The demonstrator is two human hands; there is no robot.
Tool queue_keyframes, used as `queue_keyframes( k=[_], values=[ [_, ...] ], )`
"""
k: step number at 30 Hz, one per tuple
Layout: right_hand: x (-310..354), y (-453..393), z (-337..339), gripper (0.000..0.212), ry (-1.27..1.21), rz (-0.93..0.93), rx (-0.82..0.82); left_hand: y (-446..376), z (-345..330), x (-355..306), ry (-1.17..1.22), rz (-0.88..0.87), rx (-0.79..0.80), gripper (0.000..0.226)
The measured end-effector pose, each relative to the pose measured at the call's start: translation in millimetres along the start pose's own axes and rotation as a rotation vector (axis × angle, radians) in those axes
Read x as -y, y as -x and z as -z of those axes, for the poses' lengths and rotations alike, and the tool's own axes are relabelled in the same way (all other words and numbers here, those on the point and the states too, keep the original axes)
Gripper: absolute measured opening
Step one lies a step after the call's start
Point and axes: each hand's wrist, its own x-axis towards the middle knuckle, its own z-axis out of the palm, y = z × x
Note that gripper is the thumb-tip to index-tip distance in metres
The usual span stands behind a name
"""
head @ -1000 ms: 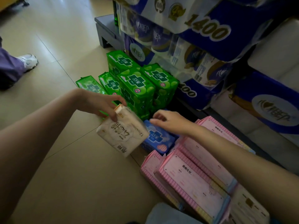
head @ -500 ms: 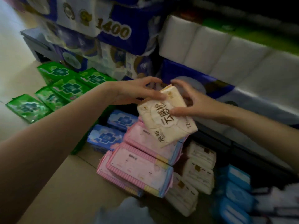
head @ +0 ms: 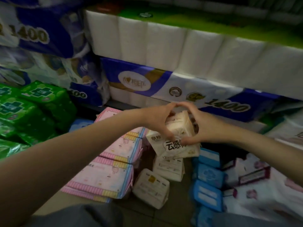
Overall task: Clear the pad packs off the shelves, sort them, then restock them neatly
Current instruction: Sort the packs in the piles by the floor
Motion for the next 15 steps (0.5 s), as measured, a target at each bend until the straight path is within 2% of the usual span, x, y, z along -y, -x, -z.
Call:
queue_keyframes(
  k=[2,4,7,9,12,15],
  values=[
    [-23.0,4.2,-11.1,0.089,0.095,-0.026,-0.055,-8.0,-8.3,3.5,-0.141,0.003,-0.034,0.09],
    [-40.3,4.3,-21.7,0.076,0.153,-0.08,-0.07,-11.4,-10.2,15.7,-0.233,0.054,0.018,0.07],
    [-55.0,-0.3,-47.2,0.069,0.088,-0.096,-0.101,-9.2,-11.3,33.0,-0.322,0.121,0.031,0.05],
    [-61.4,-2.7,-66.8,0.073,0.195,-0.1,-0.036,-4.1,-13.5,38.6,-0.412,0.179,0.046,0.047],
    [-61.1,-9.1,-74.6,0.074,0.555,-0.112,0.122,4.1,-13.9,47.7,-0.567,0.235,0.067,0.046],
    [-38.3,-19.0,-48.1,0.064,0.685,-0.122,0.157,13.5,-0.3,53.2,-0.562,0.217,-0.031,0.037]
  ],
)
